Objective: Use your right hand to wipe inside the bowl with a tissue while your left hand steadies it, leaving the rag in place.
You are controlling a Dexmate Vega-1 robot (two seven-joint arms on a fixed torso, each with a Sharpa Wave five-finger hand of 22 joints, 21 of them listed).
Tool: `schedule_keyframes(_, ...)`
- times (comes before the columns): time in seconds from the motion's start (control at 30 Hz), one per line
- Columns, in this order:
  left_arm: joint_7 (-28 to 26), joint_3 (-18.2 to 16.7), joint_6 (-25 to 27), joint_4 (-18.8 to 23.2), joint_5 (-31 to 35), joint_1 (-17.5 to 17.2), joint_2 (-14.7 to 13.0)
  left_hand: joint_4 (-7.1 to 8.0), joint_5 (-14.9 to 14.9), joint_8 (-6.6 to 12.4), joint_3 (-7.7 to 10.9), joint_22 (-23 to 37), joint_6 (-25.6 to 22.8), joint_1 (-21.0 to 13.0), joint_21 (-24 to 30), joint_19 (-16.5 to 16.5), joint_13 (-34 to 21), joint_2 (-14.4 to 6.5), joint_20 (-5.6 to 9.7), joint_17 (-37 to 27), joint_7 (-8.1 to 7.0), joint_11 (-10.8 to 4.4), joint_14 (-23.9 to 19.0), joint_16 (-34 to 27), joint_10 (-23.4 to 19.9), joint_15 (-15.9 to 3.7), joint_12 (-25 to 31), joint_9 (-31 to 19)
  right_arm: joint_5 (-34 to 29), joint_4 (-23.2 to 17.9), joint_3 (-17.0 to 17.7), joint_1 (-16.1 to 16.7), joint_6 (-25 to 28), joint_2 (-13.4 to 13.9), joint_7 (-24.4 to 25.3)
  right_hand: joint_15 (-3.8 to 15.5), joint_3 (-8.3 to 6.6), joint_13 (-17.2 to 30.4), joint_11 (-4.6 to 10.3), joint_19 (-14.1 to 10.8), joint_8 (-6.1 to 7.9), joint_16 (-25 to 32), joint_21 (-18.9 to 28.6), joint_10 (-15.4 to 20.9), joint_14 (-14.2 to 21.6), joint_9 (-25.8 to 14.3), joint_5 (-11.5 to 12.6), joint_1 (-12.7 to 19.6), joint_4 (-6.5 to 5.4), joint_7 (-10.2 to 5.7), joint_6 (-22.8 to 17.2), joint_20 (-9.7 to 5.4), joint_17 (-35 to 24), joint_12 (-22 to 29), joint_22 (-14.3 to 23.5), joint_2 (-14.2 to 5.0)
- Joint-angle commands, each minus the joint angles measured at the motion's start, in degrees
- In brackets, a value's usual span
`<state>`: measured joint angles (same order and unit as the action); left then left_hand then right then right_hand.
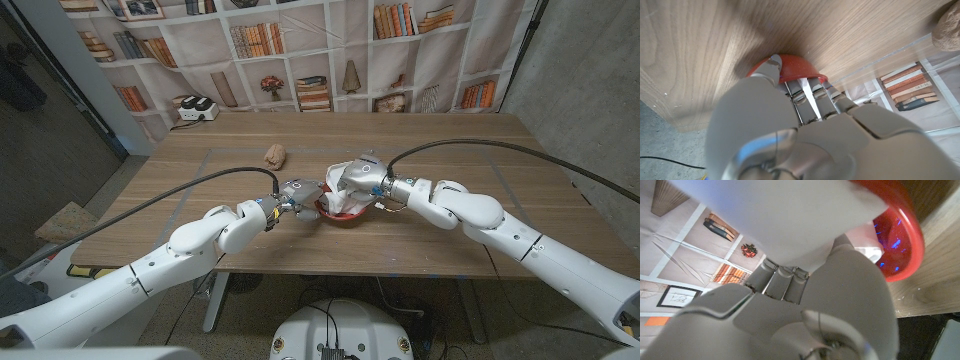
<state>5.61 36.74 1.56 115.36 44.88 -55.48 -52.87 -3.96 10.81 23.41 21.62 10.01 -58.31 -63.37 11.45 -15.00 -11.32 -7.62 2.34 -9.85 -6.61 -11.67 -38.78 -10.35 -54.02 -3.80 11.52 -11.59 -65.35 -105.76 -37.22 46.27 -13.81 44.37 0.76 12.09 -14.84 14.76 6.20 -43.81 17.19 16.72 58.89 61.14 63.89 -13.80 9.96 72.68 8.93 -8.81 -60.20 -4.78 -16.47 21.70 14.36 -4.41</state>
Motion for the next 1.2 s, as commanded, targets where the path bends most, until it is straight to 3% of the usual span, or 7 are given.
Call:
schedule_keyframes(0.03,0.6,0.2,-0.1,-0.1,-0.6,0.3,0.3,0.12,-0.2,5.78,0.56,0.2,-0.5,0.2,0.3,-0.4,-0.2,0.1,3.61,-0.2,0.88,-0.23,-0.3,0.0,-0.5,-8.36,-0.1,-7.1,-8.3,2.3,-0.1,-0.9,-4.9,-1.5,-0.5,1.59,0.24,0.1,3.78,0.6,-0.23,-0.4,0.0,4.1,-0.7,0.0,0.3,0.0,-0.44,-2.02,-2.7,-7.54,0.2,0.4,0.0,-0.33)
schedule_keyframes(0.53,0.9,0.3,-0.2,-0.4,-0.9,0.7,0.5,0.13,-0.3,6.17,1.05,0.2,-0.3,0.4,0.3,-0.4,-0.2,0.3,3.72,-0.2,0.97,-0.22,-0.3,0.0,-0.8,-8.33,-0.1,-6.9,-11.6,2.3,-0.9,-1.3,-5.7,-3.2,-3.4,1.72,0.65,-0.1,3.93,0.6,-0.82,0.1,1.6,4.5,0.1,0.6,0.5,0.1,-0.51,-2.14,-3.0,-7.57,-0.2,0.1,0.0,-0.52)
schedule_keyframes(0.7,1.0,0.2,-0.1,-0.5,-1.6,0.5,0.6,0.11,-0.3,6.46,1.23,0.2,-0.7,0.4,0.3,-0.5,-0.2,0.4,3.91,-0.2,0.8,-0.23,-0.3,0.0,-0.8,-8.35,-0.1,-6.7,-10.9,0.6,0.0,-0.7,-5.3,-2.9,-7.3,1.68,0.73,-0.1,3.95,0.6,-0.96,0.2,2.0,4.7,0.3,0.7,0.5,0.1,-0.53,-2.21,-3.1,-7.52,-0.2,0.2,-0.1,-0.57)
schedule_keyframes(0.83,0.8,0.1,-0.2,-0.9,-2.0,0.6,0.8,0.03,-0.3,6.58,1.36,0.2,-1.1,0.4,0.4,-0.6,-0.2,0.6,4.19,-0.1,0.93,-0.21,-0.4,0.0,-1.2,-8.32,0.0,-6.4,-8.3,-0.8,0.6,-0.8,-6.2,-2.4,-12.3,1.68,0.75,-0.1,3.94,0.8,-0.97,0.3,2.1,5.1,0.4,0.8,0.5,0.1,-0.49,-2.37,-3.4,-7.51,-0.3,0.2,-0.2,-0.54)
schedule_keyframes(0.93,0.8,0.3,-0.6,-1.3,-2.3,0.9,1.1,0.0,-0.3,6.59,1.44,0.2,-1.2,0.5,0.3,-0.6,-0.2,0.7,4.21,-0.1,1.04,-0.21,-0.5,0.0,-1.4,-8.29,0.0,-6.2,-4.9,-2.1,0.7,-1.7,-6.9,-2.4,-19.4,1.68,0.76,0.0,3.93,0.8,-1.03,0.3,2.1,5.4,0.6,0.8,0.5,0.0,-0.53,-2.43,-3.4,-7.43,-0.3,0.4,-0.4,-0.53)
schedule_keyframes(1.2,0.7,0.5,-0.9,-1.6,-2.6,1.2,1.2,-0.04,-0.3,6.57,1.7,0.2,-1.2,0.6,0.3,-0.6,-0.2,1.0,4.18,-0.1,1.27,-0.22,-0.6,0.0,-1.6,-8.27,0.0,-5.5,-0.9,-3.9,-0.3,-4.0,-5.9,-3.5,-32.1,1.64,0.7,0.2,3.99,0.9,-0.99,0.5,2.1,6.2,1.0,0.9,0.5,-0.2,-0.62,-2.28,-3.9,-7.32,-0.4,0.7,-0.8,-0.61)
